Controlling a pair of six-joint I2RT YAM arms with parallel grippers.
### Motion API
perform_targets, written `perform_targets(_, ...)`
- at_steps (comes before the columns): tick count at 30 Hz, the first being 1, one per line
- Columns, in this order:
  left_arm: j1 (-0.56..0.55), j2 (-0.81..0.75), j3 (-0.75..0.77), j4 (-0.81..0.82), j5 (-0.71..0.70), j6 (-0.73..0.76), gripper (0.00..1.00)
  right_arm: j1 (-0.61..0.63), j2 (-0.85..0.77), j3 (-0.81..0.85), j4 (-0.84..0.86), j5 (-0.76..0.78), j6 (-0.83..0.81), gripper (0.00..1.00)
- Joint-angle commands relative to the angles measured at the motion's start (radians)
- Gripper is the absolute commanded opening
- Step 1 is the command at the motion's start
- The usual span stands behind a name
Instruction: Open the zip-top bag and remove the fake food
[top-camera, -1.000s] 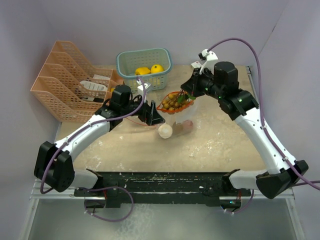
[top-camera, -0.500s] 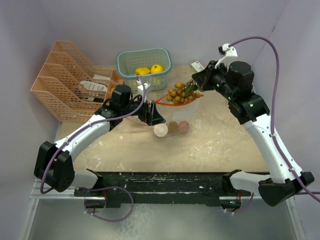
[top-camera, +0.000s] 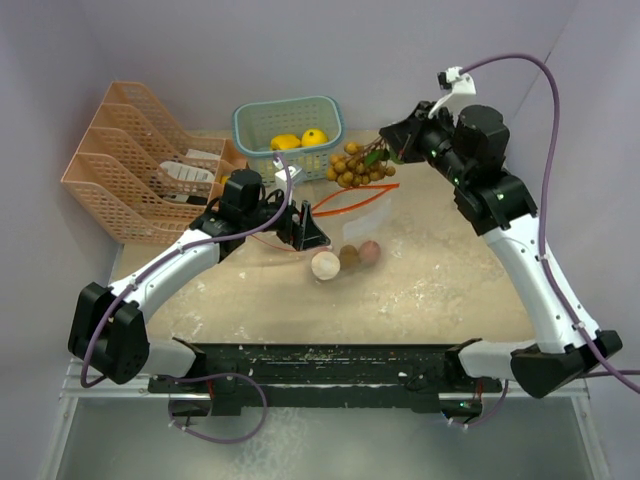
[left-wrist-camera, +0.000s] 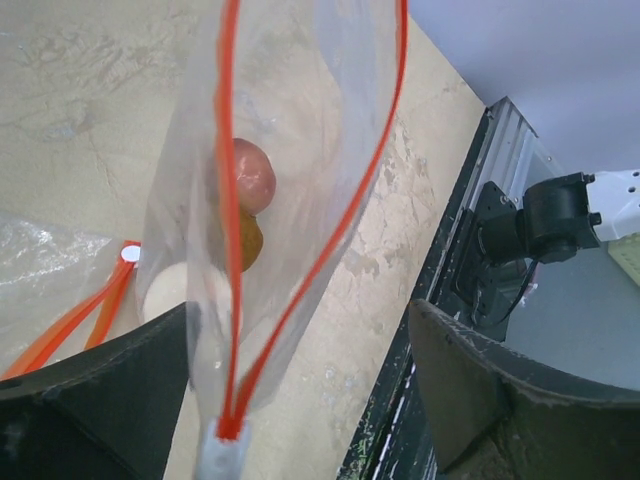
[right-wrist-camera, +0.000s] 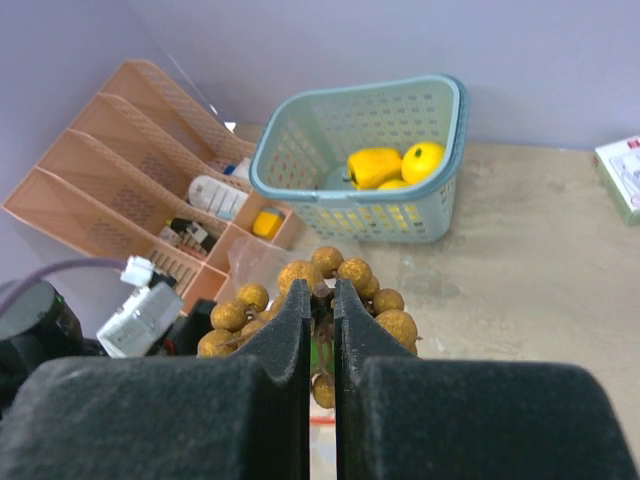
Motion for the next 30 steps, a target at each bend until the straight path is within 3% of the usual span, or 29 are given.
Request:
perform_targets(1, 0.004, -0.004, 0.008, 0.06, 0.029, 0.001, 0.84, 0.0, 0.036, 0.113, 0.093, -0.016, 0.007, 0.0)
perform_targets(7, 0.004, 0.046, 0.011, 0.104, 0.084, -0.019, 0.56, -0.001, 0.191, 0.212, 0.14, -0.055, 0.017, 0.0)
perform_targets(12, 0.004, 0.069, 0.025, 0.102, 0.128, -0.014, 0.26, -0.001, 0.345, 0.269, 0.242, -0.124, 0.051, 0.0)
perform_targets(16, 0.004, 0.076, 0.036, 0.059, 0.133, 0.013, 0.12, 0.0, 0.505, 0.372, 0.317, -0.199, 0.072, 0.0)
perform_targets(21, 0.004, 0.09, 0.035, 0.029, 0.153, 0.02, 0.07, 0.0, 0.727, 0.556, 0.433, -0.27, 0.121, 0.0)
perform_targets(28, 0.004, 0.039, 0.032, -0.026, 0.136, 0.041, 0.08, -0.001, 1.02, 0.847, 0.459, -0.298, 0.145, 0.0)
perform_targets(30, 0.004, 0.018, 0.021, -0.036, 0.119, 0.047, 0.09, -0.002, 1.089, 0.912, 0.467, -0.336, 0.148, 0.05)
